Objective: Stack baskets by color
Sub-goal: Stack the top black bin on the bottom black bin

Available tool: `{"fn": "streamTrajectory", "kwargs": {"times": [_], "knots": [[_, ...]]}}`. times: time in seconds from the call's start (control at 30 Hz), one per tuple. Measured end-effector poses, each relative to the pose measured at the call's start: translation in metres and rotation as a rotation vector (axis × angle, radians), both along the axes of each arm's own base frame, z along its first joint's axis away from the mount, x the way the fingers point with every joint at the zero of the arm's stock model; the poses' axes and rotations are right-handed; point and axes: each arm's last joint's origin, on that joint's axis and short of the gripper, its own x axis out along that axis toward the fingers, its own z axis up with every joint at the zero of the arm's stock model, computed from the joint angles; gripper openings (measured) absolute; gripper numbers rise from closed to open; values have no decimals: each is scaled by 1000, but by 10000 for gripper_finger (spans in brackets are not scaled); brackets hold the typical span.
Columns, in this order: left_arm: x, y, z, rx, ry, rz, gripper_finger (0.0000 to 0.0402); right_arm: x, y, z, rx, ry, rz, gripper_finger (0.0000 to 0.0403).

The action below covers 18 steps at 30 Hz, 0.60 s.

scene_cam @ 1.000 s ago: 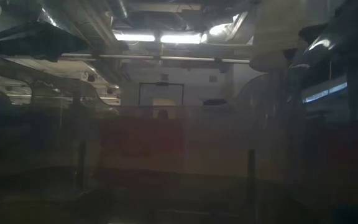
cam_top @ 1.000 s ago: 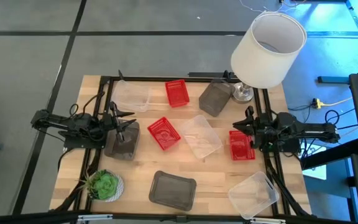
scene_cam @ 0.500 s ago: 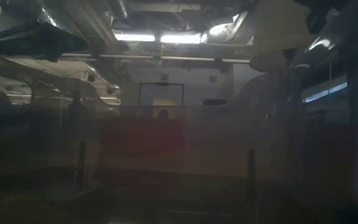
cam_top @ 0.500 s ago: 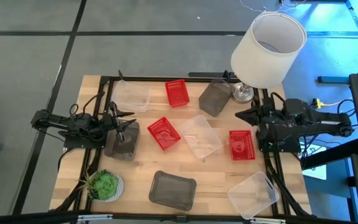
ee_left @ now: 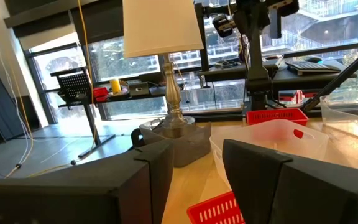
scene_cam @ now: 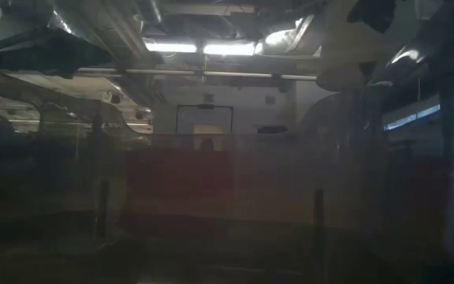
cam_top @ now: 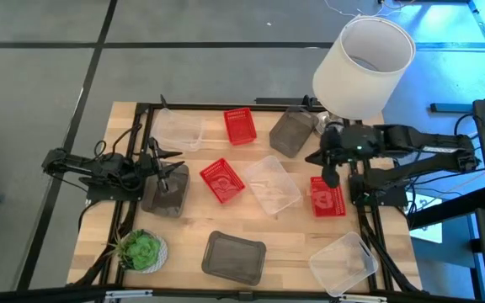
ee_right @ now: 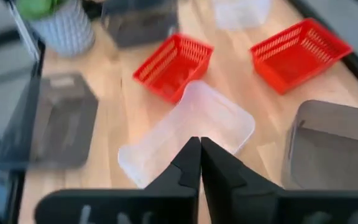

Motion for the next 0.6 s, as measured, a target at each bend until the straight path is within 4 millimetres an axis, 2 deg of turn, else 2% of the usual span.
{"fn": "streamTrajectory", "kwargs": {"times": [0.2, 0.4, 0.6], "knots": [[0, 0, 0, 0, 0, 0, 133, 26, 2, 9, -48, 190, 125, 42], [0, 0, 0, 0, 0, 0, 133, 46, 2, 19, -72, 346, 108, 99], [0, 0, 0, 0, 0, 0, 133, 73, 1, 4, -21, 448, 98, 152]]}}
